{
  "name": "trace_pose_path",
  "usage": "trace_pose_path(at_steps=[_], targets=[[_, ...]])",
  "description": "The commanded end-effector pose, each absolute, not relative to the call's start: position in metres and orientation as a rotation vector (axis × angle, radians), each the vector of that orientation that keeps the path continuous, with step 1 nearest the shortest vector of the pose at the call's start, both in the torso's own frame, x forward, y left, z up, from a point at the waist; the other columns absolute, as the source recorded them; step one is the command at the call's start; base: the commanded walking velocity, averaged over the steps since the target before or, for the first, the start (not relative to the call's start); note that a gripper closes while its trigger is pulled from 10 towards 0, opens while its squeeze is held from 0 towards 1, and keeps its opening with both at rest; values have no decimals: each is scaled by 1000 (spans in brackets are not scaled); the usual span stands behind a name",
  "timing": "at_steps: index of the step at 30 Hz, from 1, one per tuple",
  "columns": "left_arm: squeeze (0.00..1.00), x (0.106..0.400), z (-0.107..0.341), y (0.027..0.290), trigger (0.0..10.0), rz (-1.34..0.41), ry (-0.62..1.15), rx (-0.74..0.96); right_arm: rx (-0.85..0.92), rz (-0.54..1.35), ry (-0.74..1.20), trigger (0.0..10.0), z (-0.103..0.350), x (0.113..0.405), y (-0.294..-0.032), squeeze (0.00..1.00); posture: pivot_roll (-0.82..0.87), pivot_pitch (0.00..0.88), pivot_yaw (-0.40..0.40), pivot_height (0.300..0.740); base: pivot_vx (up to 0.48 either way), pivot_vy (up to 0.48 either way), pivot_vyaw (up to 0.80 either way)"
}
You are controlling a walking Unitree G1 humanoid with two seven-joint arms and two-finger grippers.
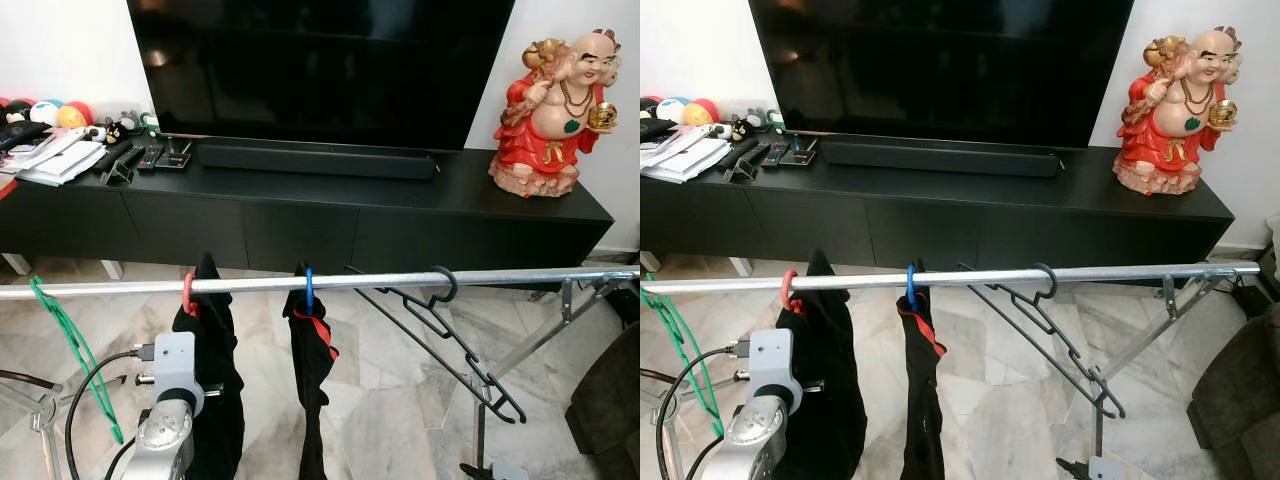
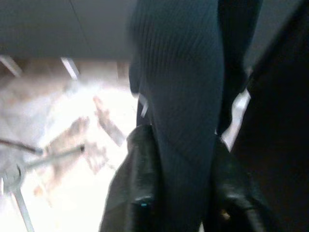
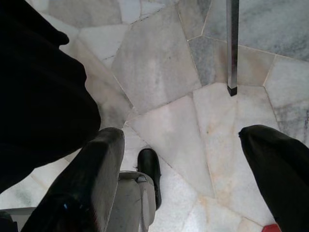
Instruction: Hang hanger
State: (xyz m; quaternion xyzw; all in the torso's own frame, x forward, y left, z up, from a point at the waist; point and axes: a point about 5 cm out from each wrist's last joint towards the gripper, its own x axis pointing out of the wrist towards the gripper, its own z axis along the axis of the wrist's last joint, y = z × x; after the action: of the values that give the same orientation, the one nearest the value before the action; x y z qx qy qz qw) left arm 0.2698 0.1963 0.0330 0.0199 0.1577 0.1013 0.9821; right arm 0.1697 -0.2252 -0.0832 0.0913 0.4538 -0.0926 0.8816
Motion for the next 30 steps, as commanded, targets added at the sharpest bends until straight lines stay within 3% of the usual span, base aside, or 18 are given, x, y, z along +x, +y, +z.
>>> trace_pose_path(at_steps=[1, 6, 14, 15, 21, 27, 28, 29, 30], targets=[[1000, 264, 25, 196, 10000, 200, 354, 40, 182, -192, 953, 10000, -83, 168, -227, 0, -6, 34, -43, 740, 0, 0, 0], [1000, 249, 41, 199, 10000, 210, 234, 61, 185, -192, 950, 10000, -84, 168, -227, 0, 0, 32, -35, 740, 0, 0, 0], [1000, 213, 41, 202, 10000, 182, 199, 61, 186, -190, 949, 10000, -83, 168, -227, 0, 8, 23, -31, 740, 0, 0, 0], [1000, 197, 35, 204, 10000, 150, 224, 78, 187, -190, 948, 10000, -84, 168, -226, 0, 9, 13, -28, 740, 0, 0, 0], [1000, 171, 5, 222, 10000, 178, 383, 130, 186, -185, 949, 10000, -84, 168, -226, 0, 16, 0, -24, 740, 0, 0, 0], [1000, 174, -36, 230, 10000, 116, 612, 126, 185, -181, 962, 10000, -85, 167, -223, 0, 21, 0, -18, 740, 0, 0, 0], [255, 178, -44, 229, 10000, 90, 667, 135, 179, -174, 973, 10000, -85, 166, -223, 0, 16, 0, -18, 740, 0, 0, 0], [255, 178, -44, 229, 10000, 90, 667, 135, 179, -174, 973, 10000, -85, 166, -223, 0, 16, 0, -18, 740, 0, 0, 0], [0, 180, -48, 227, 10000, 61, 699, 141, 180, -172, 972, 10000, -85, 166, -222, 0, 16, 0, -19, 740, 0, 0, 0]])
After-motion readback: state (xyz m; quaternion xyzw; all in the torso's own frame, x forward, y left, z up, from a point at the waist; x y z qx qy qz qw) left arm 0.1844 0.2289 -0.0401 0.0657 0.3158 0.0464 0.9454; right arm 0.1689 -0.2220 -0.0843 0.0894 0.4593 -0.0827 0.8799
